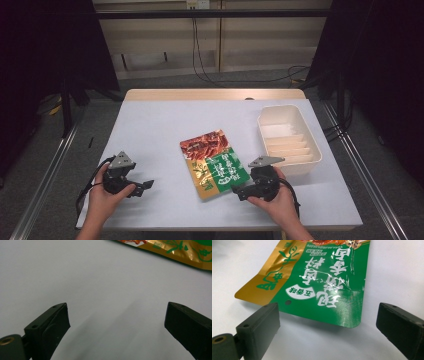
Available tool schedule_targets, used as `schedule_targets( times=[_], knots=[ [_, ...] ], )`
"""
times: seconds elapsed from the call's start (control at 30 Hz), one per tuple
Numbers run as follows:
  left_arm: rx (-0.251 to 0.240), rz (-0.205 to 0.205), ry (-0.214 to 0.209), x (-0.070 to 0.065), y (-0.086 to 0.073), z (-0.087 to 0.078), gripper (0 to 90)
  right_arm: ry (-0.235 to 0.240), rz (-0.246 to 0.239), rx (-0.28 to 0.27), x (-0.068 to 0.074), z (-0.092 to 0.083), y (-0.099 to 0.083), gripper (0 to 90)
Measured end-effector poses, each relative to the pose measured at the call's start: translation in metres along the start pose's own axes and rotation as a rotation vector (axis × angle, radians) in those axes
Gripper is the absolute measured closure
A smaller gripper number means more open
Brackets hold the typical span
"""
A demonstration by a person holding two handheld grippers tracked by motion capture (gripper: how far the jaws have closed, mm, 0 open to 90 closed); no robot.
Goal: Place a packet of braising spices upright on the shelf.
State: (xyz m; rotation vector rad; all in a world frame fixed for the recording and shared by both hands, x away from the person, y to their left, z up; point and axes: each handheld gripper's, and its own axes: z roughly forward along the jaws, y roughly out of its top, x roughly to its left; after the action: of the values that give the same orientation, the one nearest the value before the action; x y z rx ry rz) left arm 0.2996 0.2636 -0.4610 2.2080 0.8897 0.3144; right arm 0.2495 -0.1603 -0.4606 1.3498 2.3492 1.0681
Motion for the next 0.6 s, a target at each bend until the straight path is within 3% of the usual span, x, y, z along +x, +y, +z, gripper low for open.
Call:
schedule_targets(
  times=[0.37,0.4,0.6],
  knots=[
    [0.017,0.017,0.002,-0.003,0.0039,0.0046,6.6,0.022,0.087,-0.007,-0.0044,-0.0024,-0.0041,9.6],
    [0.022,0.029,0.006,-0.0028,0.0052,0.0057,6.7,0.026,0.092,-0.004,-0.0059,-0.0035,-0.0056,13.9],
    [0.012,0.027,0.004,-0.0027,0.0071,0.0082,7.4,0.035,0.135,0.007,-0.0079,-0.0057,-0.0092,17.7]
  ],
)
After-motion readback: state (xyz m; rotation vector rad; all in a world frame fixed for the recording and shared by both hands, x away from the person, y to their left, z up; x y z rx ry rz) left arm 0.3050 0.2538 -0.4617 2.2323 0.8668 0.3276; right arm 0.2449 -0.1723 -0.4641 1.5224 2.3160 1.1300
